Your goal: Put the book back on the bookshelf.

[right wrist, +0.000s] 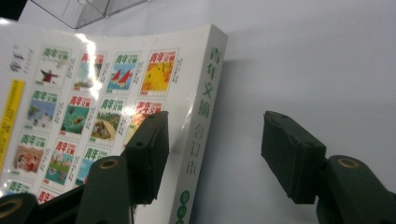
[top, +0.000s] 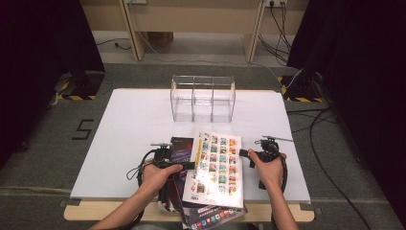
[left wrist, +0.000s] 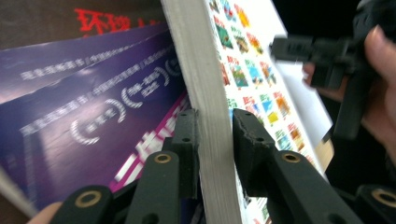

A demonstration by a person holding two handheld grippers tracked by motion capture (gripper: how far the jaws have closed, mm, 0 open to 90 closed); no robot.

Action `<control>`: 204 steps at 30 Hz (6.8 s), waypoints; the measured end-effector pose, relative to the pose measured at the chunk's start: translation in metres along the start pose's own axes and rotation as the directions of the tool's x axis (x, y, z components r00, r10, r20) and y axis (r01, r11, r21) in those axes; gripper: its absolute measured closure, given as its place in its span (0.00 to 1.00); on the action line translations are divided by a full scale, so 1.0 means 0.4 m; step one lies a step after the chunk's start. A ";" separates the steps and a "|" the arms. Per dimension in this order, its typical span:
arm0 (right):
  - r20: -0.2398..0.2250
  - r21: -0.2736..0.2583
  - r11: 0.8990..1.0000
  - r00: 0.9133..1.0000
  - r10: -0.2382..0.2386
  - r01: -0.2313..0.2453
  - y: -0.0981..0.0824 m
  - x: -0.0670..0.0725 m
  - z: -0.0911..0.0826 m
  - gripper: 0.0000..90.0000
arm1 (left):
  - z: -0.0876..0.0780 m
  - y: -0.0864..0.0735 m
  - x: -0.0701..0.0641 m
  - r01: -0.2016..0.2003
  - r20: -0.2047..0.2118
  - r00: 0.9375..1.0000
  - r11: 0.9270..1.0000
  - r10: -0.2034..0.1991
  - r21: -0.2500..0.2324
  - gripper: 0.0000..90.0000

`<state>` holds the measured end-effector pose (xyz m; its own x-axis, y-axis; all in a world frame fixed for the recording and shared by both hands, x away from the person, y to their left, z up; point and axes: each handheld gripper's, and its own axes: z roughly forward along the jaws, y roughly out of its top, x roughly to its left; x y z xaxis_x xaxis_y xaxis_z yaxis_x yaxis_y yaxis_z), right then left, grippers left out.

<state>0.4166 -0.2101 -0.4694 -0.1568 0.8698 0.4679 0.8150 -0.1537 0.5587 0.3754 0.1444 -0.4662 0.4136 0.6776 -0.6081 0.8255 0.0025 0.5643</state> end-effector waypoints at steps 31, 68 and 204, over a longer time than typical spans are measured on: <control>-0.074 0.092 0.994 0.995 0.060 -0.053 0.023 0.016 0.063 0.45 | 0.005 0.081 0.031 0.032 -0.025 0.999 0.999 -0.033 -0.035 0.47; -0.101 0.090 0.984 0.982 0.162 -0.153 0.023 -0.001 0.066 0.57 | 0.062 0.048 0.006 0.031 -0.095 0.995 0.997 -0.025 0.064 0.63; 0.015 -0.490 0.828 0.952 -0.306 0.274 0.249 0.349 -0.255 0.82 | -0.261 -0.120 0.201 -0.097 -0.267 0.964 0.928 -0.003 -0.361 0.60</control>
<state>0.4191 -0.1518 -0.2787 -0.3906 0.8819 0.2640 0.3582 -0.1186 0.9261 0.3289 0.2757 -0.4840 0.2936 0.8493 -0.4387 0.5871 0.2019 0.7839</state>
